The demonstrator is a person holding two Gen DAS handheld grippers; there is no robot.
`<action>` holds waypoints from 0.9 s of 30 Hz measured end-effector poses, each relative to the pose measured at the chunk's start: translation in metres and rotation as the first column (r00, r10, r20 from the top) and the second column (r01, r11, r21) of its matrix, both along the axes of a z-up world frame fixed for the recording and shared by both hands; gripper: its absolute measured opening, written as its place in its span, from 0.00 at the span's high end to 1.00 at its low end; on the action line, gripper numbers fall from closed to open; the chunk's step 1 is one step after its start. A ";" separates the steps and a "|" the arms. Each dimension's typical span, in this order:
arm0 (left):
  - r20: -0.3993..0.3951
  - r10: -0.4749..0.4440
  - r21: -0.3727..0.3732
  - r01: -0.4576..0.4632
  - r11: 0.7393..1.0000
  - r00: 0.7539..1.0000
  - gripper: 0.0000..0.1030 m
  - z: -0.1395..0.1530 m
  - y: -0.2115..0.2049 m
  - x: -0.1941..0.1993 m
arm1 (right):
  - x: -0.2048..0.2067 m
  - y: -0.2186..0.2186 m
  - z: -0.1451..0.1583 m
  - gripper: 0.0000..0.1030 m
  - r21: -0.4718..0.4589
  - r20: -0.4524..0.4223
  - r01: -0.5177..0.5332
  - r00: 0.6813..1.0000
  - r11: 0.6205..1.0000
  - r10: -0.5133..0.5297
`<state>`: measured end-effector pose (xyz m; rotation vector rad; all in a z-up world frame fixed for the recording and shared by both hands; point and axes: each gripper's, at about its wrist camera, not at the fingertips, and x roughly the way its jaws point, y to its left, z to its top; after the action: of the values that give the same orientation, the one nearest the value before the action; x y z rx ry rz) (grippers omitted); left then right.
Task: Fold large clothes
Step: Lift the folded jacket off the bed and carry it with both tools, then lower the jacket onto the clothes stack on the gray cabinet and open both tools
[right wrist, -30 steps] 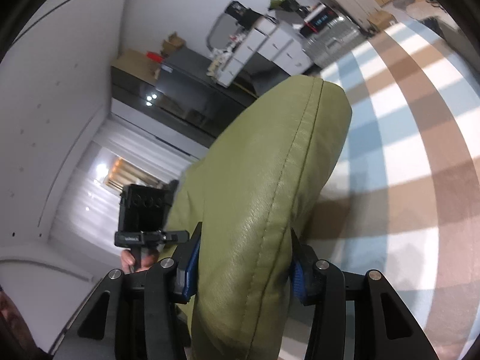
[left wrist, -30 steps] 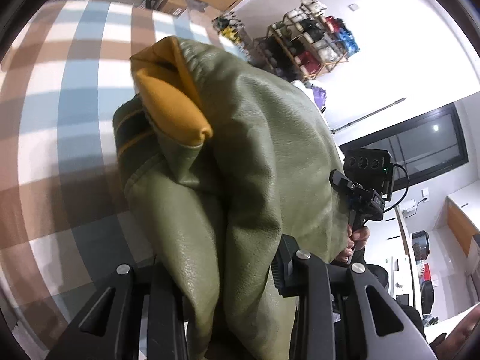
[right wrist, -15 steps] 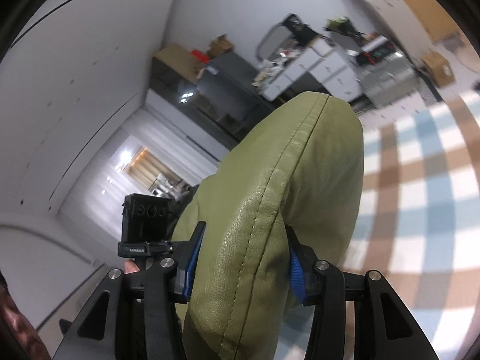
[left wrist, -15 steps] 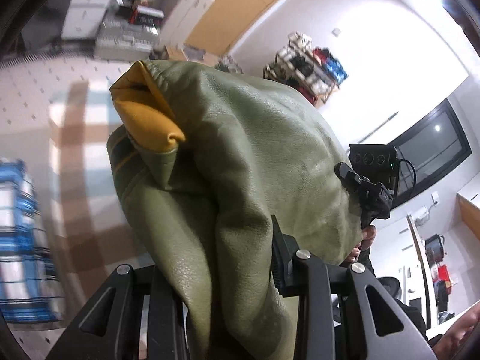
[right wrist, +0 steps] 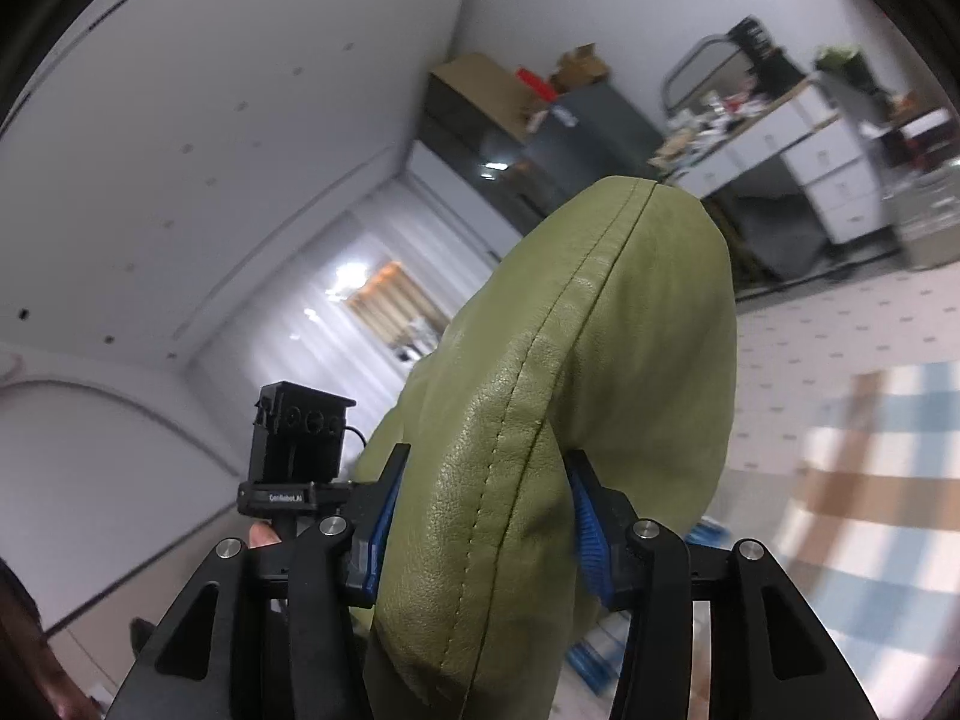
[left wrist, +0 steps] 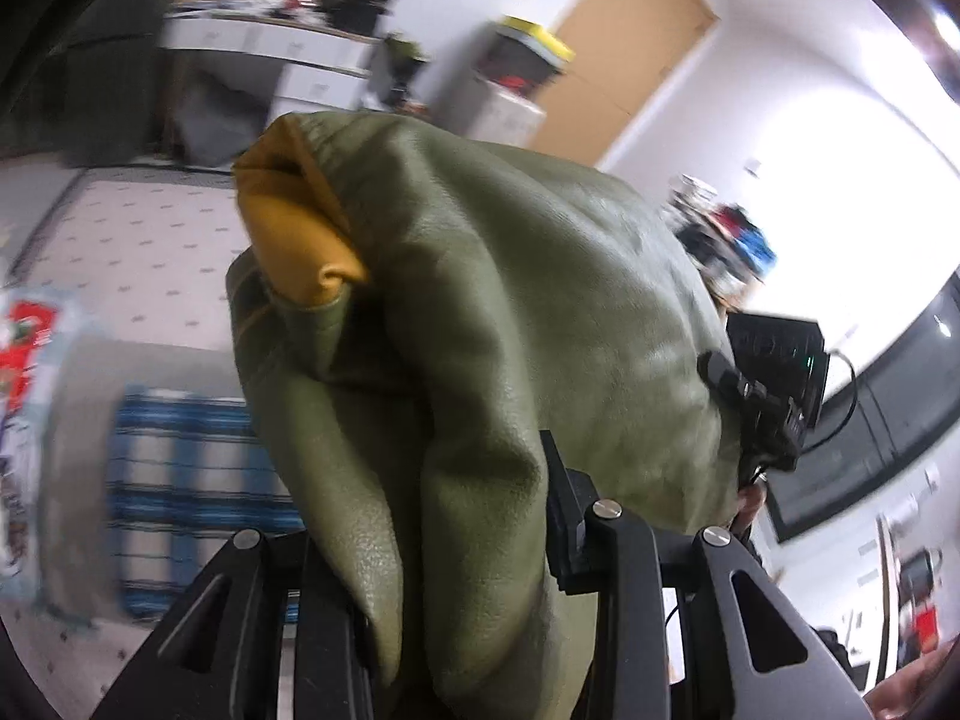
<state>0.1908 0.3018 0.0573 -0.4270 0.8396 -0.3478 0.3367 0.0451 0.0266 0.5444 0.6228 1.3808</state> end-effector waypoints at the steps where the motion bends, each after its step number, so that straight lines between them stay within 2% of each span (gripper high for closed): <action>1: -0.011 0.025 0.019 -0.024 1.000 1.000 0.73 -0.004 0.008 0.000 | 0.004 0.022 -0.016 0.51 0.027 -0.030 -0.011 0.999 1.000 0.012; 3: -0.067 0.104 0.089 -0.098 0.991 0.992 0.72 -0.028 0.043 0.012 | 0.007 0.061 -0.052 0.52 0.032 -0.076 -0.001 0.997 0.999 0.003; 5: -0.133 0.189 0.110 -0.175 0.978 0.973 0.72 -0.070 0.072 0.030 | 0.009 0.103 -0.107 0.51 -0.022 -0.175 0.011 0.984 1.000 -0.015; 7: -0.236 0.278 0.129 -0.254 0.959 0.931 0.72 -0.141 0.102 0.053 | 0.008 0.146 -0.180 0.50 -0.162 -0.287 -0.019 0.958 0.987 -0.029; 8: -0.305 0.291 0.127 -0.264 0.956 0.907 0.71 -0.181 0.114 0.062 | 0.002 0.159 -0.204 0.50 -0.247 -0.286 -0.025 0.957 0.969 -0.048; 9: -0.368 0.309 0.103 -0.291 0.951 0.877 0.64 -0.222 0.124 0.068 | -0.005 0.172 -0.232 0.46 -0.377 -0.268 -0.040 0.961 0.925 -0.068; 10: -0.398 0.314 0.055 -0.319 0.946 0.862 0.55 -0.255 0.131 0.068 | -0.011 0.173 -0.246 0.43 -0.411 -0.261 -0.047 0.963 0.910 -0.068; 11: -0.380 0.302 -0.019 -0.334 0.942 0.874 0.51 -0.270 0.136 0.063 | -0.015 0.161 -0.251 0.43 -0.365 -0.245 -0.043 0.968 0.930 -0.051; 12: -0.341 0.301 -0.075 -0.345 0.935 0.890 0.50 -0.274 0.140 0.055 | -0.019 0.152 -0.248 0.43 -0.362 -0.211 -0.048 0.977 0.931 -0.031; 14: -0.291 0.286 -0.144 -0.337 0.930 0.913 0.50 -0.272 0.145 0.041 | -0.028 0.140 -0.233 0.42 -0.449 -0.078 -0.012 0.997 0.893 -0.026; 16: -0.282 0.295 -0.133 -0.342 0.930 0.913 0.49 -0.267 0.146 0.036 | -0.037 0.132 -0.213 0.38 -0.570 0.119 0.089 0.993 0.817 -0.025; 17: -0.292 0.309 -0.108 -0.352 0.930 0.905 0.49 -0.264 0.147 0.033 | -0.039 0.131 -0.204 0.38 -0.597 0.175 0.123 0.984 0.793 -0.021; 19: -0.299 0.341 -0.043 -0.370 0.928 0.891 0.49 -0.257 0.151 0.030 | -0.043 0.125 -0.177 0.38 -0.590 0.286 0.191 0.958 0.785 -0.018; 22: -0.223 0.471 0.070 -0.468 0.881 0.853 0.49 -0.232 0.160 0.012 | -0.046 0.140 -0.137 0.38 -0.548 0.404 0.257 0.915 0.796 -0.017; 23: -0.167 0.542 0.133 -0.526 0.840 0.823 0.49 -0.220 0.162 -0.001 | -0.048 0.153 -0.127 0.38 -0.550 0.427 0.255 0.904 0.795 0.005; 24: -0.100 0.592 0.158 -0.574 0.803 0.800 0.49 -0.209 0.163 -0.017 | -0.051 0.171 -0.120 0.38 -0.561 0.453 0.252 0.890 0.788 0.038; 25: -0.050 0.598 0.131 -0.588 0.798 0.800 0.49 -0.201 0.154 -0.026 | -0.051 0.191 -0.116 0.40 -0.578 0.473 0.249 0.879 0.777 0.069; 26: -0.027 0.574 0.093 -0.569 0.817 0.819 0.44 -0.199 0.147 -0.030 | -0.050 0.216 -0.112 0.41 -0.593 0.478 0.246 0.874 0.767 0.089; 27: -0.033 0.525 0.066 -0.522 0.850 0.851 0.40 -0.199 0.137 -0.029 | -0.047 0.232 -0.114 0.44 -0.610 0.478 0.242 0.872 0.755 0.107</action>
<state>0.1618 0.4386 -0.1422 -0.5961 0.7438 0.1963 0.2897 0.2769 -0.0877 -0.3552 0.6087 1.0626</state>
